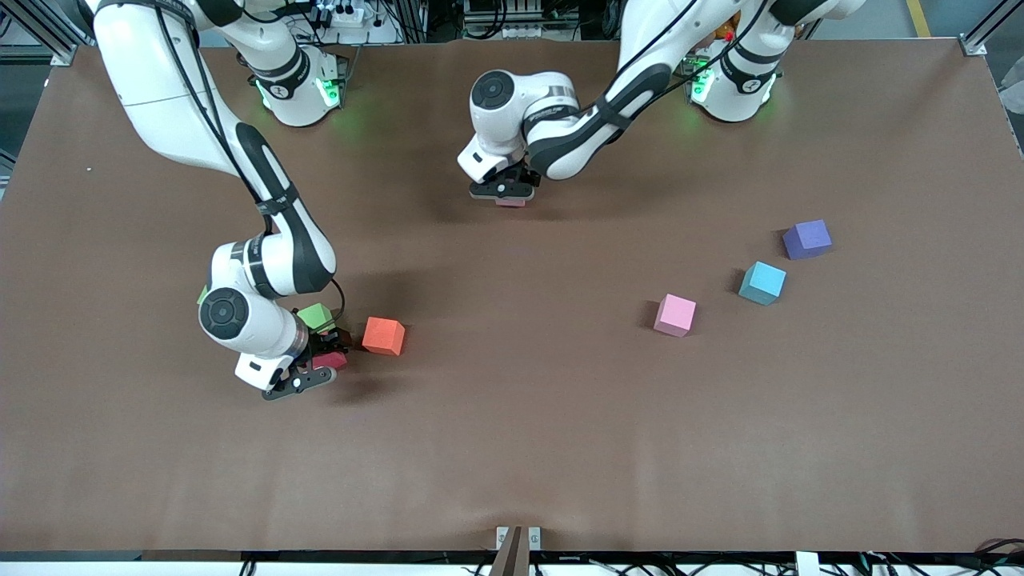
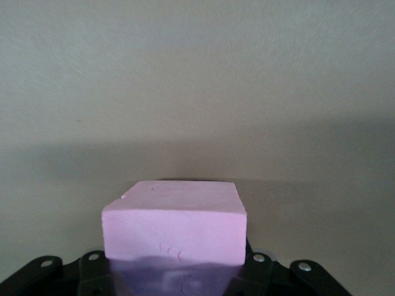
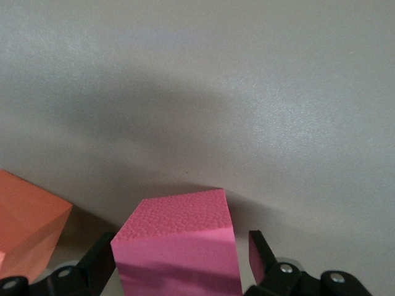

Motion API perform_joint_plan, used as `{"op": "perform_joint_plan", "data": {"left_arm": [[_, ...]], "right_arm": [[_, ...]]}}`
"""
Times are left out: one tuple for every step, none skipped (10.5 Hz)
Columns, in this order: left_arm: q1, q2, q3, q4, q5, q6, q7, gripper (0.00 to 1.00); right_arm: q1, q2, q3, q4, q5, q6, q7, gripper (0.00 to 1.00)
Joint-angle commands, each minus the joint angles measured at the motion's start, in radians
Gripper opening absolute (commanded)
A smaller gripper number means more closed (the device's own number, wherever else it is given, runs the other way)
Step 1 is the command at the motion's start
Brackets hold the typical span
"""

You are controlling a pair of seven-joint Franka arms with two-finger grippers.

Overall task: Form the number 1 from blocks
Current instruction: 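Carry the pink cube to mid-table with the left gripper and release it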

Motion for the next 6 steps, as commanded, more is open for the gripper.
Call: {"op": "perform_joint_plan", "data": {"left_arm": [[-0.042, 0.027, 0.022, 0.074, 0.024, -0.005, -0.053, 0.0], [-0.042, 0.026, 0.022, 0.079, 0.027, -0.005, -0.057, 0.0], [-0.047, 0.026, 0.022, 0.086, 0.027, -0.005, -0.057, 0.0], [-0.053, 0.026, 0.022, 0.086, 0.025, -0.005, -0.057, 0.0], [-0.056, 0.027, 0.022, 0.085, 0.028, -0.005, -0.055, 0.4], [-0.058, 0.027, 0.023, 0.083, 0.039, -0.005, -0.054, 0.99]], "right_arm": [[0.003, -0.008, -0.003, -0.012, -0.013, 0.01, 0.009, 0.52], [0.003, -0.008, -0.003, -0.012, -0.011, 0.01, 0.009, 0.45], [0.002, -0.008, -0.003, -0.011, -0.011, 0.01, 0.011, 0.44], [0.0, -0.009, -0.003, -0.012, -0.01, 0.01, 0.011, 0.44], [-0.003, -0.012, -0.003, -0.011, -0.002, 0.01, 0.011, 0.44], [-0.008, -0.02, -0.003, -0.009, -0.001, 0.013, 0.011, 0.44]]}}
